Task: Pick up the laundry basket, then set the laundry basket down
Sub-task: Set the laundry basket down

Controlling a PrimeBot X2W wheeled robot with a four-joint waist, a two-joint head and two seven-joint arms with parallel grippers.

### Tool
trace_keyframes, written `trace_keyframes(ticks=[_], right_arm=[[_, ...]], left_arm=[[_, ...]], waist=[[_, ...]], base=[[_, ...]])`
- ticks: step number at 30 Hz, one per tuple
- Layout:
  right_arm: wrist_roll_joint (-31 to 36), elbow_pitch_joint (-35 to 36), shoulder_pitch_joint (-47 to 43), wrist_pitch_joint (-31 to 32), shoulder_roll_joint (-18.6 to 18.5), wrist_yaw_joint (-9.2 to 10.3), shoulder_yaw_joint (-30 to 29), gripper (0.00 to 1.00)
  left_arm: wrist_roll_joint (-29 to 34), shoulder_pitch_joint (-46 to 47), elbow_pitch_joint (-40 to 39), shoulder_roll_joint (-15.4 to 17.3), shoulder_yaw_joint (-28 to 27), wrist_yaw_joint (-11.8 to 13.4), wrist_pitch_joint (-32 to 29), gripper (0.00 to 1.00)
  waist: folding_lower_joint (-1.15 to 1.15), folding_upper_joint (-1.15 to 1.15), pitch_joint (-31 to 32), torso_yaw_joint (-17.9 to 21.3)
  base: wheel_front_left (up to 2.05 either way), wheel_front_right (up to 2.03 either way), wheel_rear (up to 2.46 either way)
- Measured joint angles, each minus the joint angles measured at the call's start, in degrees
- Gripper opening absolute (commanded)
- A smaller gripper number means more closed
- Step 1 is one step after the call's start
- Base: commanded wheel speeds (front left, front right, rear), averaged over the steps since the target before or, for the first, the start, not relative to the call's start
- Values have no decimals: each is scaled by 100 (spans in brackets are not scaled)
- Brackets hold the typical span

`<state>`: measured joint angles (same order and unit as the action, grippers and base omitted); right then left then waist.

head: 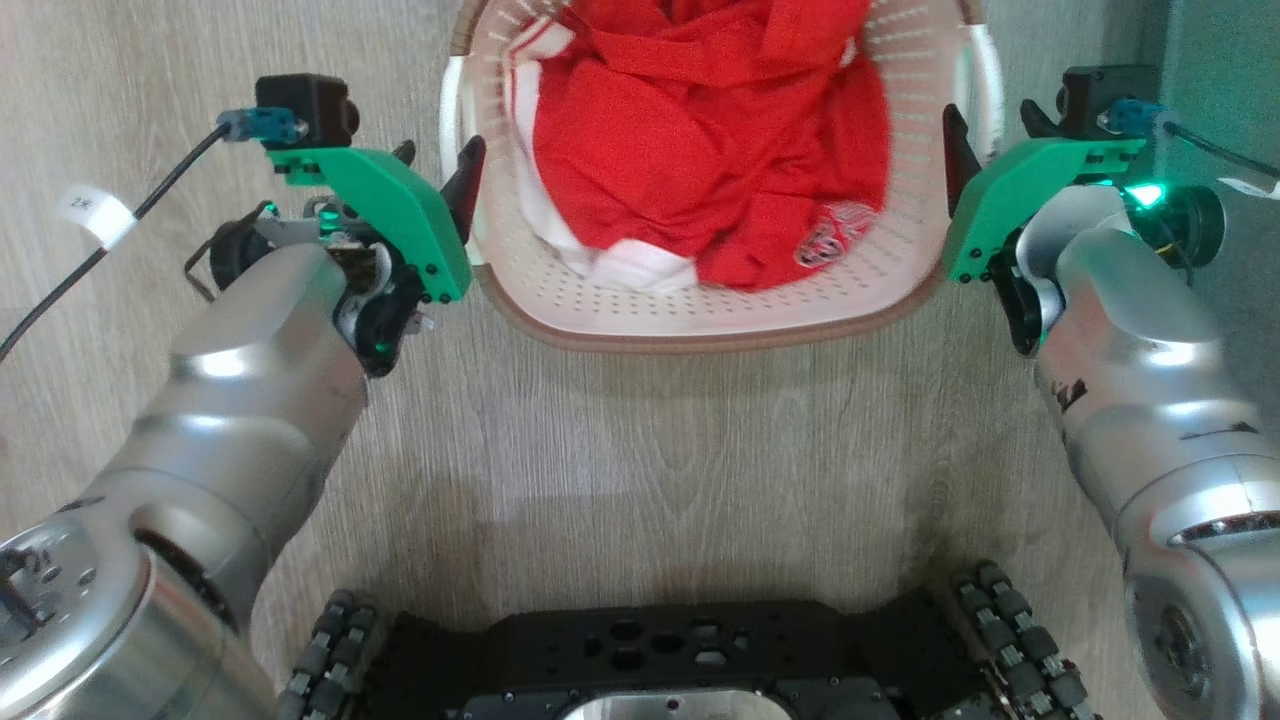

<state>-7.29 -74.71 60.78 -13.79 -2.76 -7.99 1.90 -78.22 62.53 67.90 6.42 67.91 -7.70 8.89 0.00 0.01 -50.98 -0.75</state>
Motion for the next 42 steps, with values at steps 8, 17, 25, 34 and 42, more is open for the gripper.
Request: trace_keyframes(ticks=[8, 17, 25, 34, 42], right_arm=[[-865, 200, -19, 9, -70, 1, 831, 100], [-1036, 266, -112, -43, -78, 1, 984, 100], [-809, 1444, -725, -44, -145, 1, 459, 100], [-354, 3125, -1811, -49, -141, 2, -269, 100], [-194, 4340, -2612, -52, -108, 2, -404, 100]], left_arm=[[-65, 0, -4, 76, 2, 0, 33, 100], [-147, -58, -45, 122, 7, 14, 397, 100], [590, -141, -420, 352, -616, 14, 549, 100], [3038, -1231, -2140, 558, -3036, 439, 565, 100], [4766, -2669, -3738, 359, -4514, 527, 567, 100]], waist=[[0, 0, 53, 62], [0, 0, 402, 77], [0, 0, 963, 30], [0, 0, 1570, -109], [-1, 0, 2153, -187]], base=[[0, 0, 0], [0, 0, 0], [0, 0, 0], [0, 0, 0], [0, 0, 0]])
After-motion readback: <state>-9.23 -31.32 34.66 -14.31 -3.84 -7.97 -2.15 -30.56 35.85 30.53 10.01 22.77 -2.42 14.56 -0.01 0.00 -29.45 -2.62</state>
